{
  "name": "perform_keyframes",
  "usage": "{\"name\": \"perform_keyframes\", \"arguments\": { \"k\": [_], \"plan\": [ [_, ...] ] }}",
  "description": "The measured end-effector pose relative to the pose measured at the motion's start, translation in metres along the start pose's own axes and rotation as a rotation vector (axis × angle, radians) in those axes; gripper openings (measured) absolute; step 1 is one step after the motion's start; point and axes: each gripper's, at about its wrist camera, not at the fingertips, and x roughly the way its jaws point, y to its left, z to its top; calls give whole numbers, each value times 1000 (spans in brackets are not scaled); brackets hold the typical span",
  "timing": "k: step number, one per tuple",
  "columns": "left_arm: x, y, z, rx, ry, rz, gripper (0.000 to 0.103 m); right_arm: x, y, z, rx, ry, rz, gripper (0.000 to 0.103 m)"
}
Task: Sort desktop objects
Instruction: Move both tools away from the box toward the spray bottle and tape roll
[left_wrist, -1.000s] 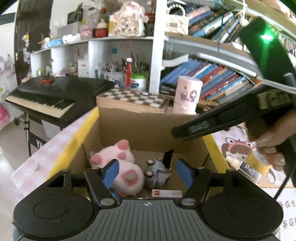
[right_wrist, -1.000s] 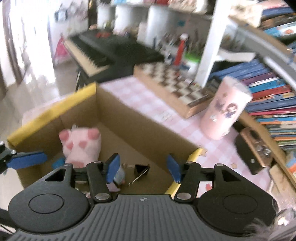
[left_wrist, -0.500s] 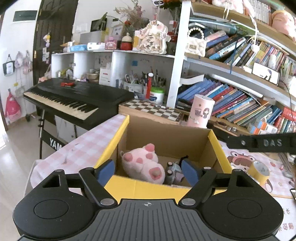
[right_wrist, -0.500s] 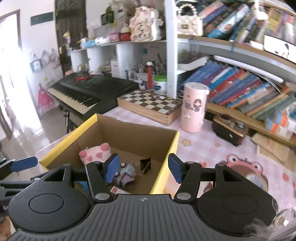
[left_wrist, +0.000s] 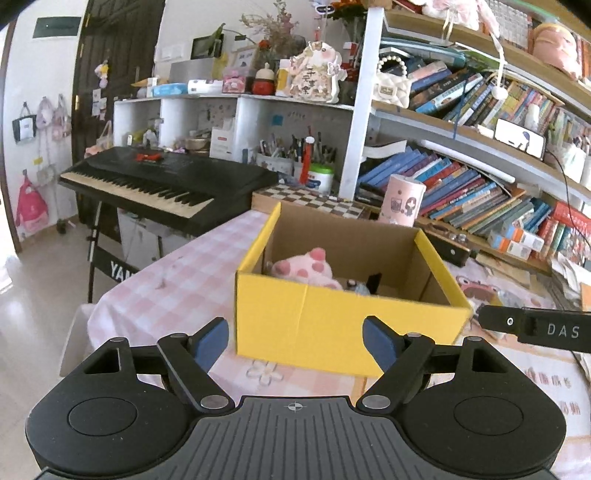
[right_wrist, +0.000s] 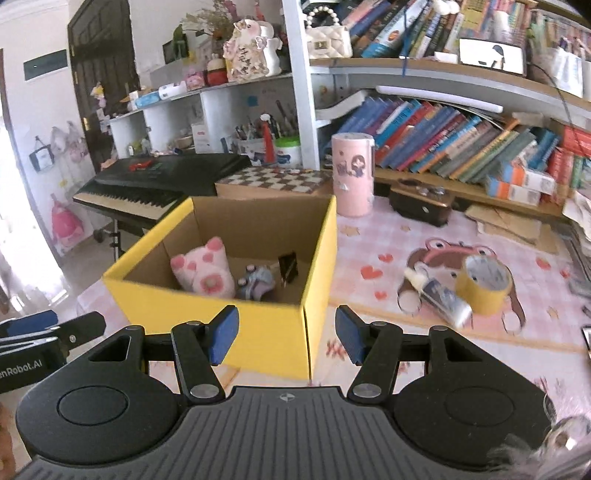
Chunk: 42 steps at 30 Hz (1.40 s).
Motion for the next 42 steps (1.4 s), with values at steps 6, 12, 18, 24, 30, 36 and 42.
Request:
{"name": "perform_keyframes", "arguments": {
  "k": [6, 12, 18, 24, 30, 36, 42],
  "plan": [
    [-20, 3, -15, 21, 13, -20, 82, -20, 17, -31, 9, 10, -36, 56],
    [-37, 9, -29, 23, 30, -17, 82, -34, 33, -56, 1, 44, -35, 56],
    [-50, 12, -43, 30, 63, -23, 82, -45, 46, -74, -10, 63, -22, 56],
    [-61, 12, -57, 57, 93, -45, 82, -51, 56, -93, -11, 105, -30, 57],
    [-65, 16, -63, 62, 112, -58, 82, -57, 60, -103, 1, 119, -50, 58],
    [-66, 13, -64, 76, 121, -91, 82, -63, 57, -107, 20, 130, -85, 59],
    [-60, 8, -64, 77, 138, -131, 82, -65, 52, -109, 23, 139, -111, 60]
  ]
}}
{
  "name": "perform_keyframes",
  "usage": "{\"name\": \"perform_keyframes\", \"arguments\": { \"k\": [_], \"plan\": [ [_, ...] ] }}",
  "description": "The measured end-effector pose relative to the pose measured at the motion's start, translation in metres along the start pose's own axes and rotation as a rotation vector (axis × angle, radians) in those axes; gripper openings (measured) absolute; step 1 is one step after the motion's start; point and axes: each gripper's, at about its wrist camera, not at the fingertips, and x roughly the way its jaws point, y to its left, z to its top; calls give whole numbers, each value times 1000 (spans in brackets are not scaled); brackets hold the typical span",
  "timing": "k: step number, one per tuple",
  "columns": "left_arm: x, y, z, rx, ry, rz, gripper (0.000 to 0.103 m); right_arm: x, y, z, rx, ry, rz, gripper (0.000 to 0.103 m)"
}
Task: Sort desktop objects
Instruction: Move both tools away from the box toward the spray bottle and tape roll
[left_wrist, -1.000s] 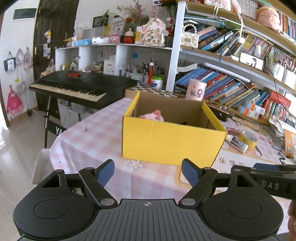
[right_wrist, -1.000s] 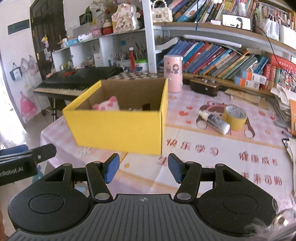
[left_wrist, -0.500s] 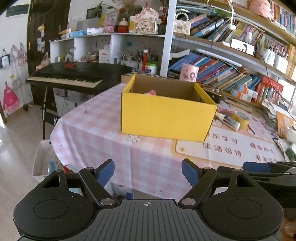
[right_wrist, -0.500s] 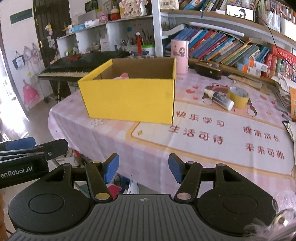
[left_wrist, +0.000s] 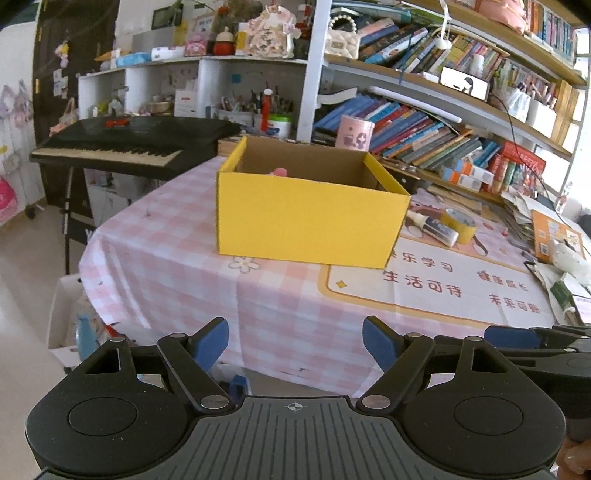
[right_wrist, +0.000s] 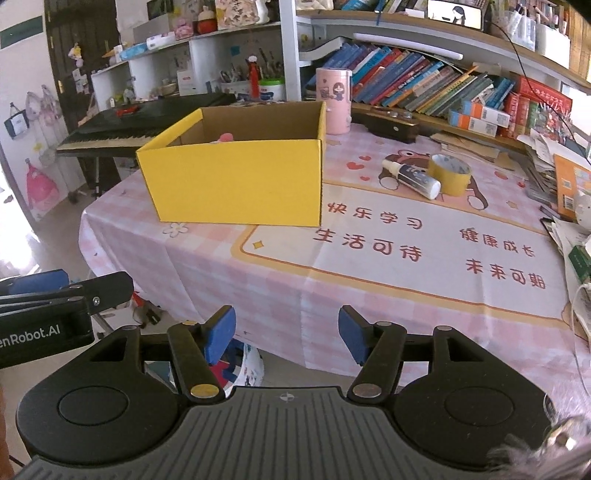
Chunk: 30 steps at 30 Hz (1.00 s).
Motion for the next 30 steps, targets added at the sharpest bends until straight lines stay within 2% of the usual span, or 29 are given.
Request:
{"name": "perform_keyframes", "arguments": {
  "k": [12, 25, 30],
  "plan": [
    [15, -22, 6, 35, 17, -60, 82, 0, -24, 1, 38, 12, -56, 63],
    [47, -76, 21, 128, 35, -176, 82, -2, -80, 5, 141, 11, -175, 64],
    [59, -93, 26, 162, 43, -204, 82, 3, -98, 10, 173, 12, -197, 64]
  ]
}}
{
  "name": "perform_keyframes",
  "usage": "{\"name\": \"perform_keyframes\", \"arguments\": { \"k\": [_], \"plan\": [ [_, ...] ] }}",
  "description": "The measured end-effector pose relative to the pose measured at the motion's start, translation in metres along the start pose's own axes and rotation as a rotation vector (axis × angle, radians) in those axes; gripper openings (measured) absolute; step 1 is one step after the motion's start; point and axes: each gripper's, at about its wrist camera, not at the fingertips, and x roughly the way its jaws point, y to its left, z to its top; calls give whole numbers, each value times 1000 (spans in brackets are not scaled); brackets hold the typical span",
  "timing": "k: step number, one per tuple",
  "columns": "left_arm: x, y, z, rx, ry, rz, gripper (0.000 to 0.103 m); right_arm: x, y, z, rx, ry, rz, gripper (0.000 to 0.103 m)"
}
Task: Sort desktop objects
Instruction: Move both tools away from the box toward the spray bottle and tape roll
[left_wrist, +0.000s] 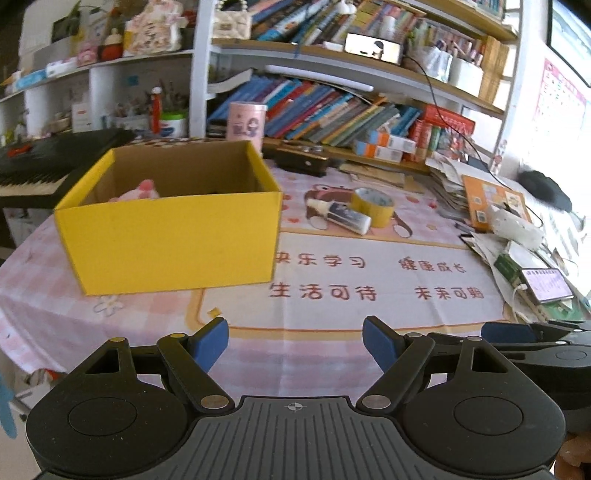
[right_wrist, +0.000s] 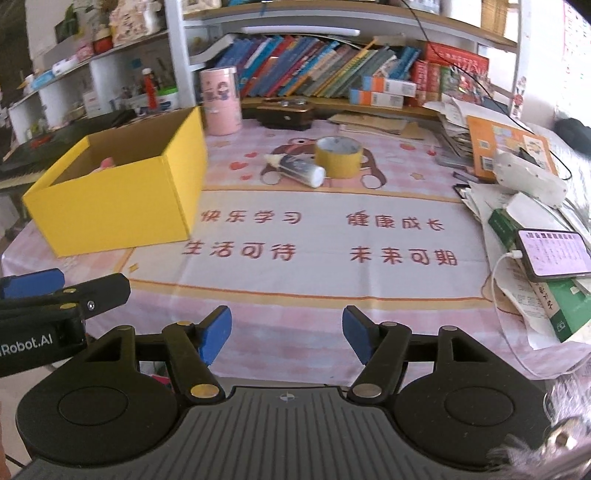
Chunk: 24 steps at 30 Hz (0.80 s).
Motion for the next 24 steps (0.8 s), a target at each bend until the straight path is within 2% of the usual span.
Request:
{"name": "perform_keyframes", "arguments": {
  "k": [8, 24],
  "plan": [
    [26, -19, 15, 23, 12, -7, 82, 19, -22, 15, 18, 9, -4, 65],
    [95, -70, 57, -5, 29, 37, 82, 80, -92, 80, -5, 32, 34, 66]
  ]
}}
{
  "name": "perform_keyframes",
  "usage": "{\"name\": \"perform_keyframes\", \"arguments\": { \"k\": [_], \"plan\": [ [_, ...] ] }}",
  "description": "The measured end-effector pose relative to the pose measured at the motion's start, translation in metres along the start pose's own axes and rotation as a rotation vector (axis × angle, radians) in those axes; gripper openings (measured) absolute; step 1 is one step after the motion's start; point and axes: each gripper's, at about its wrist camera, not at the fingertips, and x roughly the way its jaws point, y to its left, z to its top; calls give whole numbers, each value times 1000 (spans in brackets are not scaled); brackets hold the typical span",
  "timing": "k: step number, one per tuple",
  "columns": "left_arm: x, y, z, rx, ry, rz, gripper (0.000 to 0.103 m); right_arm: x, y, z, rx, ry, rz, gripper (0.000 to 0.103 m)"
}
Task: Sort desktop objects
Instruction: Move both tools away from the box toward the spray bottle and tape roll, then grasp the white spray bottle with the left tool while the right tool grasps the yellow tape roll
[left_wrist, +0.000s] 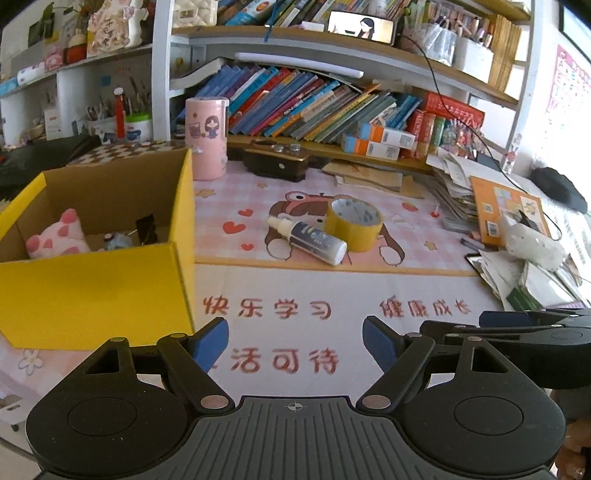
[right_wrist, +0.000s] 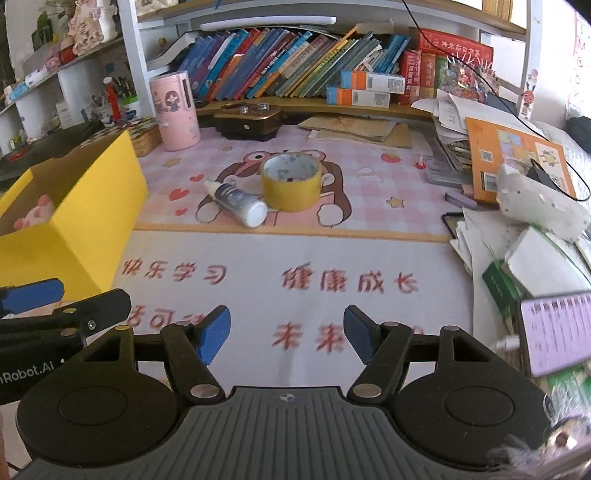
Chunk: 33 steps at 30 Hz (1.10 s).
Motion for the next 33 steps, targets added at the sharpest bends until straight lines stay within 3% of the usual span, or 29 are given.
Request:
{"name": "perform_keyframes", "arguments": {
  "k": [23, 33],
  "plan": [
    [84, -30, 55, -79, 40, 183, 82, 84, -62, 81, -32, -15, 111, 68],
    [103, -29, 61, -89, 80, 226, 82, 139, -41, 109, -170, -12, 178, 84]
  ]
}}
